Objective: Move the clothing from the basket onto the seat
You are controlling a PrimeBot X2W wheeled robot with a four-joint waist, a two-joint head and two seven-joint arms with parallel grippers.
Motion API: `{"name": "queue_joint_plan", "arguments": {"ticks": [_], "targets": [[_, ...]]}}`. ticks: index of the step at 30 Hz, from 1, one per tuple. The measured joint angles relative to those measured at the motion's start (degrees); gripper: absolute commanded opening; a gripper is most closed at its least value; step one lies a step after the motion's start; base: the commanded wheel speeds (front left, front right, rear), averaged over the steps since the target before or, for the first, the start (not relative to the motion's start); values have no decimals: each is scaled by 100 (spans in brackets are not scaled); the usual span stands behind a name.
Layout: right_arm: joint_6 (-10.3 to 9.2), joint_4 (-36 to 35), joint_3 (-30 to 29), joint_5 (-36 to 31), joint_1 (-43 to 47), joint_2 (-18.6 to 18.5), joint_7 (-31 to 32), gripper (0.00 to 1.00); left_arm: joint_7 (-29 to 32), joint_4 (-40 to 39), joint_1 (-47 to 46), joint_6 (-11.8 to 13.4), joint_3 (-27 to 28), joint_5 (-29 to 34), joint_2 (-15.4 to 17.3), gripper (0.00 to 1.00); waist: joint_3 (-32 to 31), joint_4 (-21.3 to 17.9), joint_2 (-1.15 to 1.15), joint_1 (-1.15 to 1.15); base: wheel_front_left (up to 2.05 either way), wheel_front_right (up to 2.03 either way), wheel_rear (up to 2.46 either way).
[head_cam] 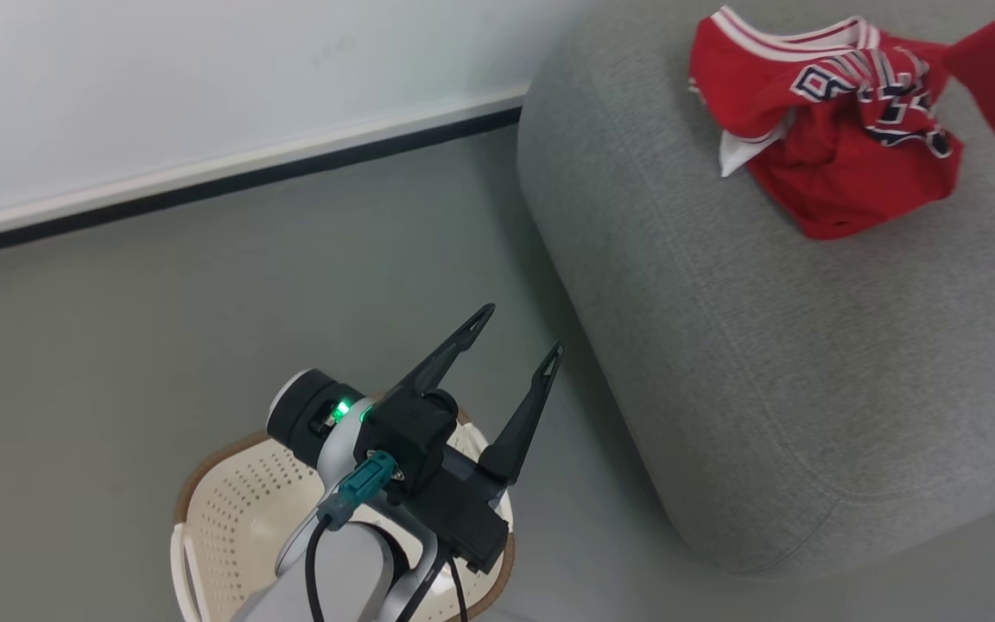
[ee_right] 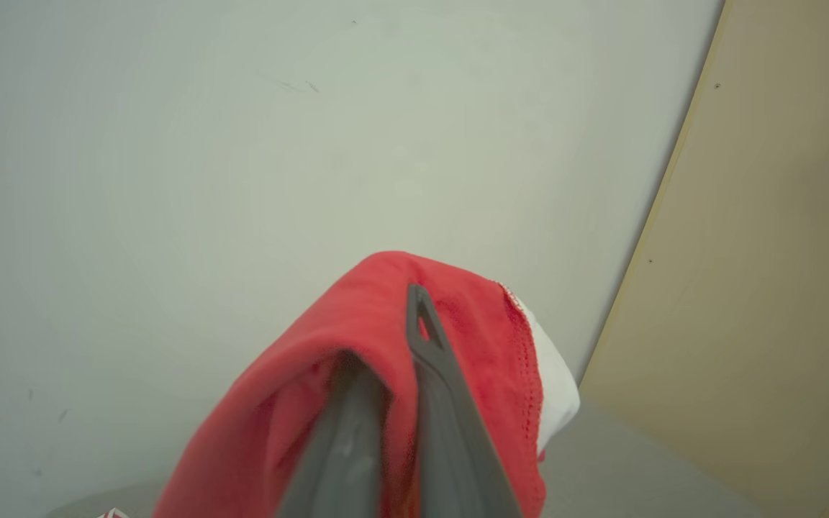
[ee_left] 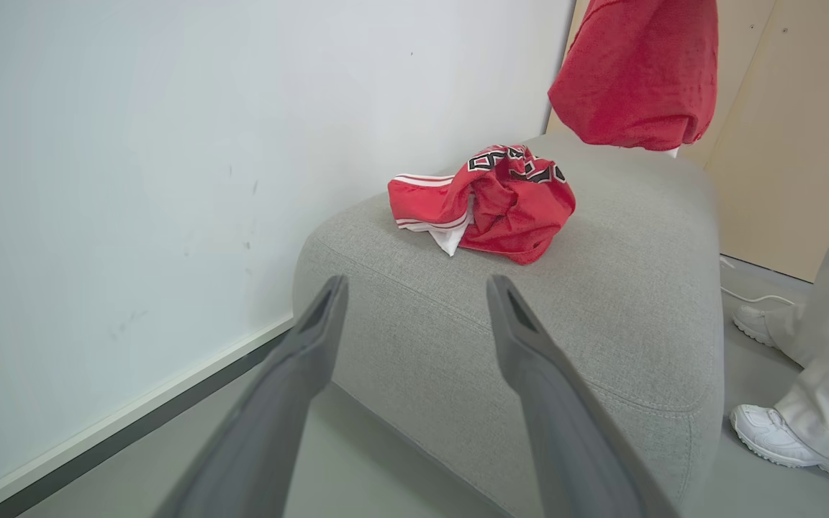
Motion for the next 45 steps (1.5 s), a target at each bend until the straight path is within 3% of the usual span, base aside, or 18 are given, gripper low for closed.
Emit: {"name": "queue_joint_plan", "arguments": {"ticks": [15, 24, 33, 34, 37, 38, 45], "targets": [[-44, 858, -88, -96, -921, -261, 147, 0, 196, -506, -511, -8, -86, 221, -20, 100, 914, 685, 0, 0, 0, 0, 0], [-41, 1400, 93, -93, -945, 345, 107, 0, 240, -700, -879, 44, -3, 357, -36, 100, 1552, 922, 0, 0, 0, 0, 0], [-33, 2085, 179, -96, -793, 454, 41, 0, 133, -480, -955, 44, 16, 357, -52, 100, 1752, 933, 0, -1, 0, 0, 0], [-11, 2120, 182, -96, -772, 457, 38, 10, 124, -461, -955, 44, 18, 357, -53, 100, 1734, 924, 0, -1, 0, 0, 0], [30, 2279, 193, -96, -697, 483, -19, 96, 42, -360, -948, 45, 46, 356, -44, 100, 1654, 884, 0, -1, 0, 0, 0], [63, 2296, 216, -96, -687, 522, -37, 100, 33, -341, -941, 45, 71, 356, -30, 100, 1631, 867, 0, -2, 0, 0, 0], [221, 2290, 474, -312, -512, 777, -171, 100, -120, -93, -844, 75, 189, 301, 15, 100, 1415, 692, 0, -2, 0, 0, 0]]}}
